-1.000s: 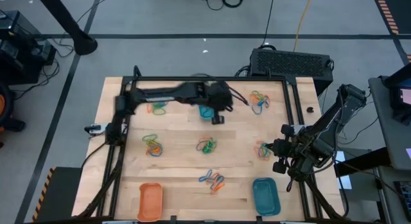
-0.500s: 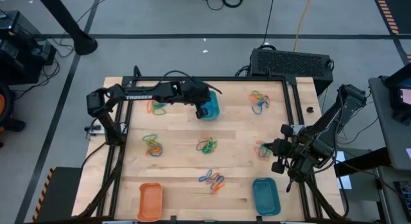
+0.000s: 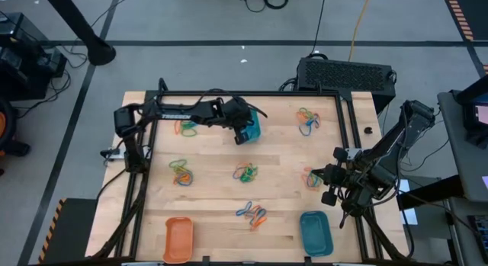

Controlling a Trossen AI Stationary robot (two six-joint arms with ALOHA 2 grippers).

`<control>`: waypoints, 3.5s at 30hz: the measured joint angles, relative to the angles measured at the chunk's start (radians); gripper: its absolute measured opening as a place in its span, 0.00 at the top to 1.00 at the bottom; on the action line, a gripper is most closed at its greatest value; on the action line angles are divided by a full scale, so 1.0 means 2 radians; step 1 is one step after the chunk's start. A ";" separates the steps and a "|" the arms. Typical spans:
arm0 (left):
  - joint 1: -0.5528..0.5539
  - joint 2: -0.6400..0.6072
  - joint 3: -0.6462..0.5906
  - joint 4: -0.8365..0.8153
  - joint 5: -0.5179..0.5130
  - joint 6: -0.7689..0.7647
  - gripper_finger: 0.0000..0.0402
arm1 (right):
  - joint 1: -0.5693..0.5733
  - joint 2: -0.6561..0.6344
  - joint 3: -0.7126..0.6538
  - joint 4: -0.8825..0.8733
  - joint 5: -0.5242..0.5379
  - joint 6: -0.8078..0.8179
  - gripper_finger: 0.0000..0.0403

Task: Sort rubber bands into baskets
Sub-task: Put the blue rubber band into the top blue bin

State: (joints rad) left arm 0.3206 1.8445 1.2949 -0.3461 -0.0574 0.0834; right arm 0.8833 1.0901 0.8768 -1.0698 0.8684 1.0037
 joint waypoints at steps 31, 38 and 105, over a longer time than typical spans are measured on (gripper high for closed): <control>-0.007 0.002 0.081 -0.004 -0.019 0.001 0.62 | 0.000 0.000 0.000 -0.002 0.000 -0.013 1.00; -0.003 0.101 0.198 -0.009 0.038 -0.006 0.62 | 0.000 0.000 0.000 -0.002 0.000 -0.024 1.00; 0.068 0.194 0.529 -0.208 0.162 0.083 0.62 | -0.216 -0.183 0.012 -0.108 -0.032 -0.058 1.00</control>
State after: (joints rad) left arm 0.4558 2.2329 2.3522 -0.7618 0.2670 0.2501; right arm 0.4506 0.7239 0.9016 -1.2851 0.8039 0.8880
